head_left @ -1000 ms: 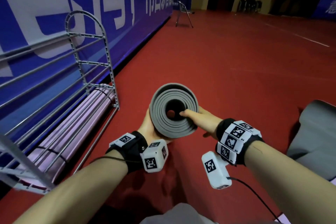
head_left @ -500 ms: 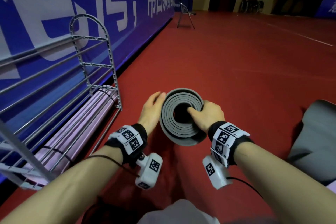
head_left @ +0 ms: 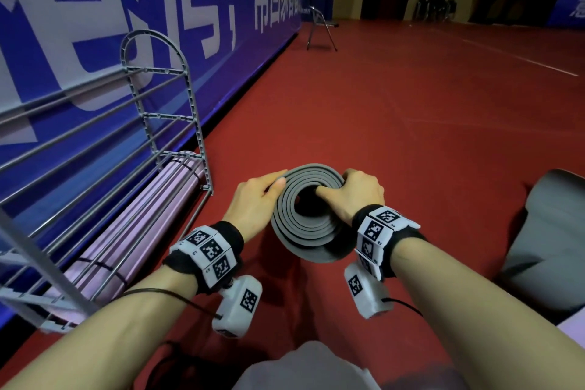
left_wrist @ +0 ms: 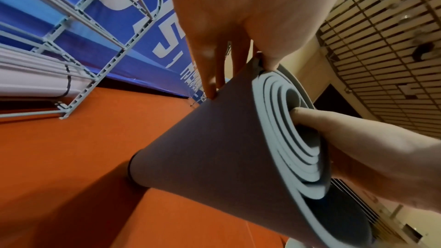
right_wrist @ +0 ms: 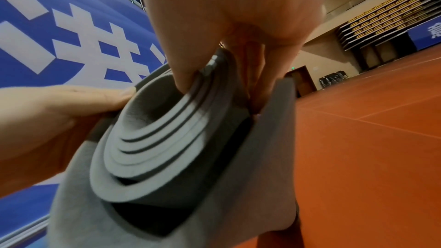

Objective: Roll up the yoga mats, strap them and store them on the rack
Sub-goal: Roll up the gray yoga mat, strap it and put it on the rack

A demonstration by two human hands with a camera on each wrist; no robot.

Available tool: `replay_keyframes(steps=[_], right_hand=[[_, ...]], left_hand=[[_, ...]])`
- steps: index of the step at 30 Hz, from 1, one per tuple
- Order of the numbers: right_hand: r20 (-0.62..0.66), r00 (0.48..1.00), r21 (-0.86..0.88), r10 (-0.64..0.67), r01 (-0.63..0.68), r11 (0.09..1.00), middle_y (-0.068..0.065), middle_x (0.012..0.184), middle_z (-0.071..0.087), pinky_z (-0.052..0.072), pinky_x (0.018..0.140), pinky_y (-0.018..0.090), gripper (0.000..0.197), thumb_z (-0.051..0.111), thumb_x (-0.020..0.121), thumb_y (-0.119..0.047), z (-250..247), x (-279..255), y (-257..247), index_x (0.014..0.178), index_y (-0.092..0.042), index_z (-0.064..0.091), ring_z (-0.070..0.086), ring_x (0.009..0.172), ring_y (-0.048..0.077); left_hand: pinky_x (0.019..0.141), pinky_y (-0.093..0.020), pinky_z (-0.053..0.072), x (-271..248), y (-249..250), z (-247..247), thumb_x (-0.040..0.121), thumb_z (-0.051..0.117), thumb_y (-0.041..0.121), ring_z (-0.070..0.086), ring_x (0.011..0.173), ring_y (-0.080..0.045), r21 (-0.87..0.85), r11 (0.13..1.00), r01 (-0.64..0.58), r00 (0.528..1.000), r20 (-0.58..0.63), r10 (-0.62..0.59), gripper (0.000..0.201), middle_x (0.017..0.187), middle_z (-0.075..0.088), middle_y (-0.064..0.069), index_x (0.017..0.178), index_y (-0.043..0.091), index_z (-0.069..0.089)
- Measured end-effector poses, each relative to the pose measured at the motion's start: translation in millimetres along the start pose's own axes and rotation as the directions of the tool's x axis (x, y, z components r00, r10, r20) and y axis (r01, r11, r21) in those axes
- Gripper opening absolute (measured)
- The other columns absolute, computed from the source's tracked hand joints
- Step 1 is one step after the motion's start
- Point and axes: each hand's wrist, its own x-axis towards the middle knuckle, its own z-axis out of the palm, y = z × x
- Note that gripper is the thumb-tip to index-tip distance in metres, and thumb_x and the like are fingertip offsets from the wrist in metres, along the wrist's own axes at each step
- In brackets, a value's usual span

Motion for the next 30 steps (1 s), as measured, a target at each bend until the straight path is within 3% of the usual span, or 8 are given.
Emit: replay_keyframes(steps=[7, 14, 17, 19, 20, 22, 25, 30], right_hand=[[0.001, 0.998, 0.013, 0.061, -0.061, 0.998, 0.010, 0.102, 0.064, 0.045, 0.072, 0.033, 0.061, 0.062, 0.074, -0.062, 4.6, 2.8, 1.3, 0.110, -0.013, 0.056, 0.059, 0.091, 0.034], [-0.029, 0.999, 0.045, 0.042, -0.041, 0.998, 0.003, 0.085, 0.056, 0.042, 0.069, 0.030, 0.057, 0.065, 0.074, -0.063, 1.5, 4.8, 7.7, 0.102, -0.013, 0.063, 0.058, 0.087, 0.031], [-0.026, 0.997, 0.054, 0.070, -0.068, 0.996, 0.002, 0.073, 0.054, 0.044, 0.062, 0.030, 0.053, 0.066, 0.074, -0.063, 2.2, 5.1, 5.9, 0.085, -0.011, 0.063, 0.054, 0.074, 0.027], [-0.029, 0.995, 0.037, 0.096, -0.095, 0.995, 0.003, 0.070, 0.049, 0.043, 0.061, 0.031, 0.055, 0.066, 0.076, -0.063, 0.8, 5.3, 4.7, 0.080, -0.008, 0.059, 0.052, 0.074, 0.028], [-0.034, 0.993, 0.028, 0.109, -0.108, 0.994, 0.004, 0.071, 0.048, 0.043, 0.062, 0.031, 0.055, 0.065, 0.077, -0.062, -0.4, 5.7, 5.6, 0.079, -0.008, 0.058, 0.051, 0.075, 0.029], [-0.045, 0.990, 0.021, 0.136, -0.135, 0.991, 0.007, 0.077, 0.051, 0.041, 0.063, 0.031, 0.055, 0.065, 0.078, -0.062, -4.1, 5.6, 9.2, 0.080, -0.008, 0.057, 0.050, 0.076, 0.030], [-0.032, 0.986, 0.011, 0.167, -0.166, 0.986, 0.011, 0.084, 0.059, 0.042, 0.064, 0.030, 0.058, 0.065, 0.077, -0.065, -6.2, 4.5, 13.0, 0.082, -0.008, 0.059, 0.052, 0.076, 0.030], [0.012, 0.994, -0.180, 0.106, -0.102, 0.978, 0.008, 0.087, 0.065, 0.046, 0.076, 0.034, 0.064, 0.054, 0.079, -0.074, -10.2, 1.6, 9.9, 0.085, -0.011, 0.061, 0.058, 0.086, 0.031]], left_hand=[[0.098, -0.022, 0.041, 4.0, 5.6, -7.7, 0.102, 0.042, 0.024, 0.059, 0.115, -0.014, 0.093, 0.994, -0.055, 0.997, -0.049, 0.059, 0.031, 0.118, 0.069, 0.005, 0.124, 0.023, 0.064], [0.082, -0.044, 0.049, -3.7, 5.8, 3.4, 0.102, 0.031, 0.035, 0.063, 0.096, -0.041, 0.403, 0.912, -0.075, 0.997, 0.028, 0.069, 0.037, 0.102, 0.070, -0.013, 0.137, 0.031, 0.040], [0.089, -0.038, 0.050, -20.8, 15.8, 8.1, 0.101, 0.025, 0.044, 0.061, 0.103, -0.037, 0.219, 0.967, 0.128, 0.990, 0.032, -0.138, 0.039, 0.117, 0.066, -0.010, 0.138, 0.041, 0.036], [0.076, -0.023, 0.056, -22.7, 29.5, 13.6, 0.098, 0.024, 0.052, 0.064, 0.094, -0.028, -0.053, 0.932, 0.357, 0.932, 0.092, -0.352, 0.045, 0.125, 0.061, -0.005, 0.139, 0.042, 0.038], [0.069, -0.026, 0.059, -20.0, 35.5, 16.9, 0.097, 0.023, 0.058, 0.066, 0.090, -0.028, -0.229, 0.838, 0.496, 0.868, 0.166, -0.468, 0.050, 0.127, 0.059, -0.006, 0.139, 0.038, 0.041], [0.074, -0.041, 0.058, -9.1, 42.8, 21.8, 0.093, 0.021, 0.069, 0.065, 0.101, -0.039, -0.510, 0.477, 0.715, 0.688, 0.398, -0.607, 0.073, 0.135, 0.054, -0.016, 0.142, 0.018, 0.041], [0.092, -0.062, 0.039, 5.3, 30.4, 25.9, 0.085, 0.020, 0.080, 0.044, 0.125, -0.050, -0.557, -0.015, 0.830, 0.465, 0.707, -0.533, 0.100, 0.144, 0.040, -0.028, 0.145, 0.000, 0.031], [0.106, -0.065, 0.031, 2.3, 1.6, 60.5, 0.067, 0.050, 0.086, 0.050, 0.122, -0.048, -0.543, -0.253, 0.801, 0.460, 0.828, -0.321, 0.104, 0.133, 0.054, -0.026, 0.138, 0.009, 0.047]])
